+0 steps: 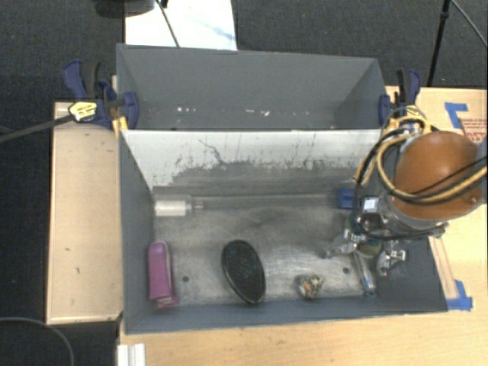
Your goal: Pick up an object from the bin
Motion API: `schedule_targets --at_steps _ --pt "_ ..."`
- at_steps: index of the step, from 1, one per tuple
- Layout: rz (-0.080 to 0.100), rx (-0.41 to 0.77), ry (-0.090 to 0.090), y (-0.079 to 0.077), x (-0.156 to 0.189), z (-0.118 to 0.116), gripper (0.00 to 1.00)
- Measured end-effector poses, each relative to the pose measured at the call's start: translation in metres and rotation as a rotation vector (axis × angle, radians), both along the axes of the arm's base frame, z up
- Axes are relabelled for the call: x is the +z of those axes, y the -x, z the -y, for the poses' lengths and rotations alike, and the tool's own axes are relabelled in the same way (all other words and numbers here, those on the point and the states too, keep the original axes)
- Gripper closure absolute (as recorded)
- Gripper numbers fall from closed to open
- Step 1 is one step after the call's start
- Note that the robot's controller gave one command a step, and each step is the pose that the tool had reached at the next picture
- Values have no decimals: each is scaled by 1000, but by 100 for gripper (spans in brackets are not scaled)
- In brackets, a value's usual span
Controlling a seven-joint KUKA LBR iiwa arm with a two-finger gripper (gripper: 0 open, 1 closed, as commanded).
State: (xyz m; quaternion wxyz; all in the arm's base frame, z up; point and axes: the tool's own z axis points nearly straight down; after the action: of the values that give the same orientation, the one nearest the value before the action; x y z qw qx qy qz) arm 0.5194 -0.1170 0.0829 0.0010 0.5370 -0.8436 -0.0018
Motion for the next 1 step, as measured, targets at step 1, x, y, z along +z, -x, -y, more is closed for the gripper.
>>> schedule_targets --at_steps 1 --pt "1 -2 1 0 1 1 100"
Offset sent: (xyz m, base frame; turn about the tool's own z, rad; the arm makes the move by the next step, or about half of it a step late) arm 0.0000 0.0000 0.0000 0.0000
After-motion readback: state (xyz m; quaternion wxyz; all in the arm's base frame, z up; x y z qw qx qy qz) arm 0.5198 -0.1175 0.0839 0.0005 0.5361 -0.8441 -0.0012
